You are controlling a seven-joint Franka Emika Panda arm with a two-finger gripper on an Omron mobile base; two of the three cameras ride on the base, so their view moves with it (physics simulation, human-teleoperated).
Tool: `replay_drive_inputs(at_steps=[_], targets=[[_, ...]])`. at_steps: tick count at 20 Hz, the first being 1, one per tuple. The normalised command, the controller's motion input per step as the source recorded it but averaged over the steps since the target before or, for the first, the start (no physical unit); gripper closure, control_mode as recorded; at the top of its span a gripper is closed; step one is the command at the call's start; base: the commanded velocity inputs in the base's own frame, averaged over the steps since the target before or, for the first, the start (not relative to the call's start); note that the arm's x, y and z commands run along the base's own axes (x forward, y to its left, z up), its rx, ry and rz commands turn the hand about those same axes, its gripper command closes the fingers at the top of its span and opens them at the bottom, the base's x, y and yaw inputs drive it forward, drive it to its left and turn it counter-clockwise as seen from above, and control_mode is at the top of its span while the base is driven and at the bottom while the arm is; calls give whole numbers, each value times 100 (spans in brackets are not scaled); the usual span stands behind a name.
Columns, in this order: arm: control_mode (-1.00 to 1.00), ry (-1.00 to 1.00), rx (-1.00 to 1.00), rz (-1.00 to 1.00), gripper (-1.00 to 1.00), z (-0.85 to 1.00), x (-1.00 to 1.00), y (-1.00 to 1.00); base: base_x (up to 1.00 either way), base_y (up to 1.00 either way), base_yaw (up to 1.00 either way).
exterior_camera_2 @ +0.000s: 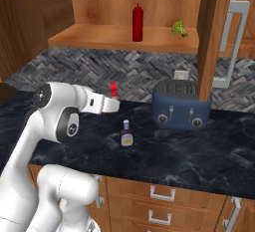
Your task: Pick the condiment bottle and ketchup from the counter and place them in the cabinet.
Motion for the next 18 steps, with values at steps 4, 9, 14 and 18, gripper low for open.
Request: replay_drive_inputs(at_steps=[4, 9, 14, 18], targets=[[-100, 0, 0, -9, -100, -38, -13, 36, 0, 0, 0], [-100, 0, 0, -7, -100, -48, -10, 23, 0, 0, 0], [-100, 0, 0, -3, -100, -70, 0, 17, 0, 0, 0], [-100, 0, 0, -1, -100, -66, 3, 8, 0, 0, 0]])
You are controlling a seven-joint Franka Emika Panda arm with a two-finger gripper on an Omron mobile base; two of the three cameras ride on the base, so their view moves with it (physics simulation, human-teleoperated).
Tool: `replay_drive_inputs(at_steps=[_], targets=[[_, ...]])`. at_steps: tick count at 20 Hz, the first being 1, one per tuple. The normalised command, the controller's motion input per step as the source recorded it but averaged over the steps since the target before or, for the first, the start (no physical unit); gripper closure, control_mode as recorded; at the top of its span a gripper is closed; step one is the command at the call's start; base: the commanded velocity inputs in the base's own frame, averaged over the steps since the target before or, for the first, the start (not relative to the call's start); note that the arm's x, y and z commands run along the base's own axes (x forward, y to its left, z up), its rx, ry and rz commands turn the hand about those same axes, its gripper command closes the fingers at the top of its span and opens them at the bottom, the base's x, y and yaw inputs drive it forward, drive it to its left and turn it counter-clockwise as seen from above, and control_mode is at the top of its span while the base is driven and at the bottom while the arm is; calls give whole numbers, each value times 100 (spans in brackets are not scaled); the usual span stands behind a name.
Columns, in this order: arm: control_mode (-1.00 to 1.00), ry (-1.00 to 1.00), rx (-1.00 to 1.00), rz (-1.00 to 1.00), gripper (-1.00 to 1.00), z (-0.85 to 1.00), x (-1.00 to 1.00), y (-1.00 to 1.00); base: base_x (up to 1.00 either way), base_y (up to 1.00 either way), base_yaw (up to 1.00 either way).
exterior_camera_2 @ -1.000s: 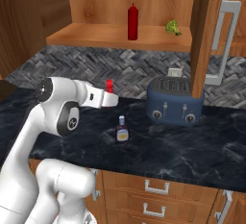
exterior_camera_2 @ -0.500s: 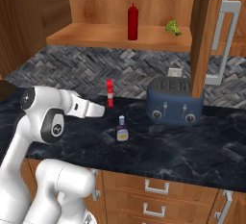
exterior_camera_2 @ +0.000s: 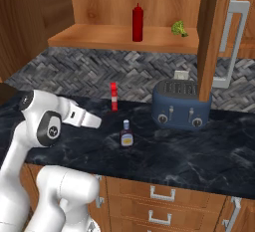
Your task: Pick the condiment bottle and ketchup from the counter and place them in the cabinet.
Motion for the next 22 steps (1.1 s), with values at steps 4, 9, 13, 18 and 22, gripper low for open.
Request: replay_drive_inputs(at_steps=[4, 9, 13, 18, 22], targets=[[-100, 0, 3, 0, -100, -58, 10, 0, 0, 0, 0], [-100, 3, 15, 0, -100, -52, 18, 0, 0, 0, 0], [-100, 4, 13, 0, -100, -41, 18, -1, 0, 0, 0], [-100, 1, 3, -1, -100, -15, 6, 0, 0, 0, 0], [-100, 4, 10, 0, -100, -13, 4, -14, 0, 0, 0]])
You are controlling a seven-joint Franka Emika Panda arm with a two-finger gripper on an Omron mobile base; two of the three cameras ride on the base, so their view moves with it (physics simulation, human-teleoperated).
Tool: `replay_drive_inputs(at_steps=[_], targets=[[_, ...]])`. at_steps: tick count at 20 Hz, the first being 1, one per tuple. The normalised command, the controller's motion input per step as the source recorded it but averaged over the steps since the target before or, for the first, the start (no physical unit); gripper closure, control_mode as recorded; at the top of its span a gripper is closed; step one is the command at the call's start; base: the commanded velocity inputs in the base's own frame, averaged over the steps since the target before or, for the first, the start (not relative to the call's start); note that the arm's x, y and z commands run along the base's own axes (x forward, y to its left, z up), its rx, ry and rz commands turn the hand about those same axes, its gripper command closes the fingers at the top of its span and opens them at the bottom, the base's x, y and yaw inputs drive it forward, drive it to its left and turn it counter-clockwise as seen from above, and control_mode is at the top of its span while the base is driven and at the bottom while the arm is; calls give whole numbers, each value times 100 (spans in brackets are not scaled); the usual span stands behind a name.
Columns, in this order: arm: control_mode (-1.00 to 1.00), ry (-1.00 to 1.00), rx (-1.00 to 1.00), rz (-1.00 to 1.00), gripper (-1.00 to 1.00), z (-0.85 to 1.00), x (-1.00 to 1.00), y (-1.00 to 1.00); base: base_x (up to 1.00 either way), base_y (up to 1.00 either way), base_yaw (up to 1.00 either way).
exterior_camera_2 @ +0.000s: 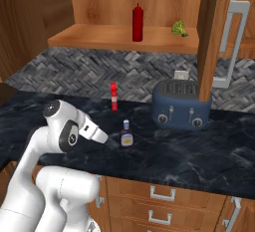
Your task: Pick the condiment bottle and ketchup from the counter and place them in the cabinet.
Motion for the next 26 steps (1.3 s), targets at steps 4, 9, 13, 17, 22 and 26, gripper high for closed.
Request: replay_drive_inputs(at_steps=[4, 9, 13, 17, 22, 26], targets=[[-100, 8, 13, 0, -100, -12, 4, -14, 0, 0, 0], [-100, 3, 0, 0, -100, 0, 5, -2, 0, 0, 0], [-100, 1, 0, 0, -100, 0, 8, -14, 0, 0, 0], [-100, 5, 3, 0, -100, 0, 24, -31, 0, 0, 0], [-100, 8, 6, 0, -100, -8, 32, -11, 0, 0, 0], [-100, 7, 1, 0, -100, -8, 26, 0, 0, 0, 0]])
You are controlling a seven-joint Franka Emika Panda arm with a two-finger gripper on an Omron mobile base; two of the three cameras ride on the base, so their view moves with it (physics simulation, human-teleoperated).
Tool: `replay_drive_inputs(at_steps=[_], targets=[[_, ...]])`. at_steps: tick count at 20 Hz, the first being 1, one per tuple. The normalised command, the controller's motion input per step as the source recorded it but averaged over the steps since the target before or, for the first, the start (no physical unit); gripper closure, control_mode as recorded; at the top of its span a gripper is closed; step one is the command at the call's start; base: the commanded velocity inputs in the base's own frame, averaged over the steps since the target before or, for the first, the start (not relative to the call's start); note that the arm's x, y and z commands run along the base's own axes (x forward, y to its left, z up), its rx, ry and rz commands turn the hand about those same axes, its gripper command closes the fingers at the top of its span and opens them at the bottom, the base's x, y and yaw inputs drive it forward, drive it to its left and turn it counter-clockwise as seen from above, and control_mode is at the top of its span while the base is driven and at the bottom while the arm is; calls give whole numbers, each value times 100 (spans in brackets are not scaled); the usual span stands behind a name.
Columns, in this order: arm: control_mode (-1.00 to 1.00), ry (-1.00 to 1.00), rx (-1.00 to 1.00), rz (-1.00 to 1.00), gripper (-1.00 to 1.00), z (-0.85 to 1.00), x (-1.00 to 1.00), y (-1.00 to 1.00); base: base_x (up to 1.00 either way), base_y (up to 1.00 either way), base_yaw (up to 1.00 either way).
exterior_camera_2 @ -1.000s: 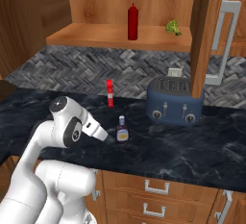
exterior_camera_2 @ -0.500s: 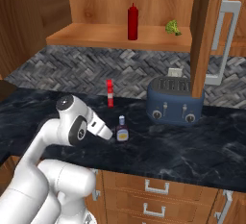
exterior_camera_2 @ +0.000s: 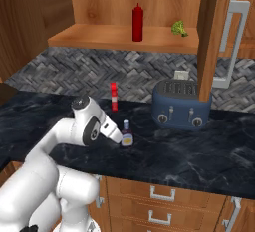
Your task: Pick the condiment bottle and ketchup from the counter and place them in the cabinet.
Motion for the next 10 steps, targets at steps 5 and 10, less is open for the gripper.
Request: replay_drive_inputs(at_steps=[5, 10], targets=[[-100, 0, -1, -5, -100, -2, 17, 0, 0, 0, 0], [-100, 0, -3, -8, -100, -14, 5, 0, 0, 0, 0]])
